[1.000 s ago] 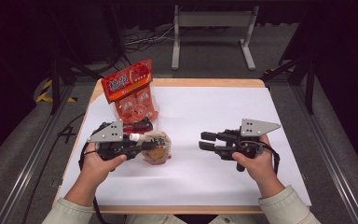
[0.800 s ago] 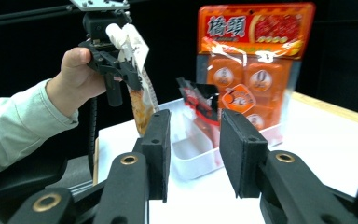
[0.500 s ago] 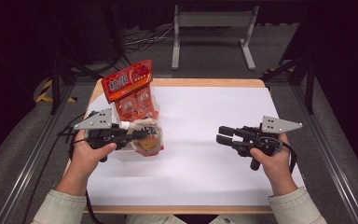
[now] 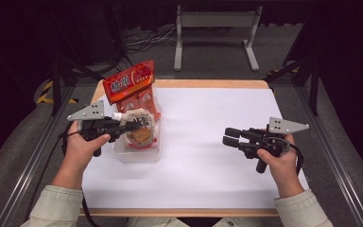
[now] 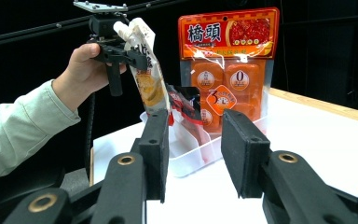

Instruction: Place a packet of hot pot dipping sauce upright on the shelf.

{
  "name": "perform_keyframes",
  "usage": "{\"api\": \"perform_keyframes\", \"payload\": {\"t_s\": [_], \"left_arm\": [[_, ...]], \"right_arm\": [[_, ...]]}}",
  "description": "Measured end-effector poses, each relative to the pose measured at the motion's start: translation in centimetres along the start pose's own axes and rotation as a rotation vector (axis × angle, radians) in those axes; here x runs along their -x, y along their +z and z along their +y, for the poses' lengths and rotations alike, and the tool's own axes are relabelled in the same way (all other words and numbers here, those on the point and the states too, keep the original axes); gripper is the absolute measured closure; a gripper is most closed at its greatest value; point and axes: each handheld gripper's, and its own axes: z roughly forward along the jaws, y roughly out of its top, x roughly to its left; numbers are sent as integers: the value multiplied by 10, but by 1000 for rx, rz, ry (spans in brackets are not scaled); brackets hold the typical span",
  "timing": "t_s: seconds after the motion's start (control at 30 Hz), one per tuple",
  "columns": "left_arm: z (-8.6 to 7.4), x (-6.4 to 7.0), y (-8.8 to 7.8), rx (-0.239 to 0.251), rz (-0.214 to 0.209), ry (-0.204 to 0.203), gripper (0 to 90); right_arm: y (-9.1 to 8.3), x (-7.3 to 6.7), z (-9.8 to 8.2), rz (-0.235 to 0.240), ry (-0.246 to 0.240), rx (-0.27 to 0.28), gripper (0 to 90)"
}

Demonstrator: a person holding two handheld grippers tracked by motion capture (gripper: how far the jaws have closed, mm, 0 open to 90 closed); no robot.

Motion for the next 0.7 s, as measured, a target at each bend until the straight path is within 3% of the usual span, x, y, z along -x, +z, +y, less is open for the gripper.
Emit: {"api": "perform_keyframes", "payload": {"t_s": [0.1,0.33,0.7], "left_arm": [[-3,-3,-3,-17,38,-7,889],[-10,-9,-5,-33,72,-15,890],[-32,-15,0,-41,57,-73,889]], "right_arm": [[1,0,0,5,6,3,620],[2,0,0,10,8,3,615],[4,0,0,13,9,1,604]]}}
